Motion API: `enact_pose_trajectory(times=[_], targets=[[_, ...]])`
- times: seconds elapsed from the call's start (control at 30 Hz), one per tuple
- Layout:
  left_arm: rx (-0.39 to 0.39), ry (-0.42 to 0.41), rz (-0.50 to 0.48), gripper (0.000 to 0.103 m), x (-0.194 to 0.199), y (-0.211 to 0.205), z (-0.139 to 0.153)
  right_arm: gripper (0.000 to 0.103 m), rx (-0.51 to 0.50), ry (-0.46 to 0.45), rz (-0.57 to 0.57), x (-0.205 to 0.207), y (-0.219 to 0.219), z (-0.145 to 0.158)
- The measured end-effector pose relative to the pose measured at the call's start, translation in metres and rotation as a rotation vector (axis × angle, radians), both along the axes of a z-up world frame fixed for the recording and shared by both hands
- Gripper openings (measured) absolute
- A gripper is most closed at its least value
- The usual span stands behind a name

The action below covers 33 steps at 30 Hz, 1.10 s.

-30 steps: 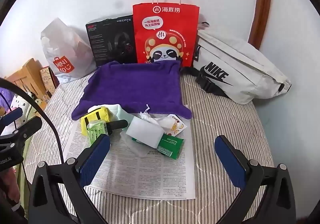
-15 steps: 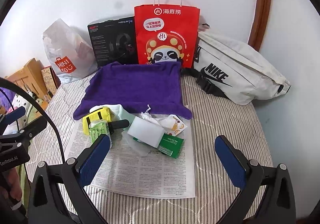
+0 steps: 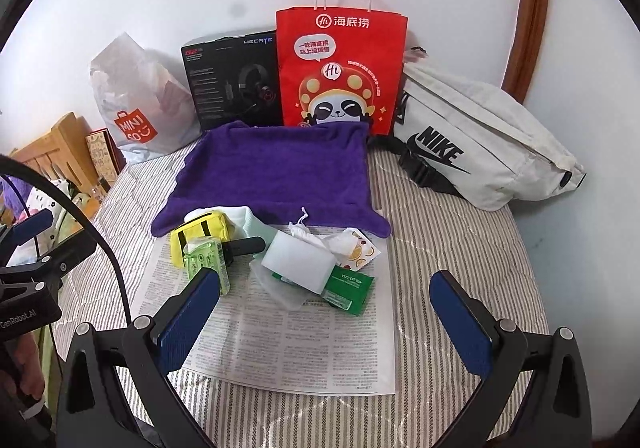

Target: Organize soft objects

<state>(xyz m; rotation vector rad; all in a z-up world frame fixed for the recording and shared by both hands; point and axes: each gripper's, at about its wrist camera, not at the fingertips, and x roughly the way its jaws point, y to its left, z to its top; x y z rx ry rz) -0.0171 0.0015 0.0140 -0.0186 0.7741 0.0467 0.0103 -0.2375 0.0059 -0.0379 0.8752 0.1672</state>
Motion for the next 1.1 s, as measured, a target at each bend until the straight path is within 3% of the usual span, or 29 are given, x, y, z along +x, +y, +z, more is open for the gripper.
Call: enact_pose_trajectory(times=[1.1], targets=[[0.003, -0.008, -0.003, 0.103, -0.0018, -0.0016, 0.0013, 0.103, 0.006, -0.003, -0.001, -0.0020, 0.0007, -0.0005]])
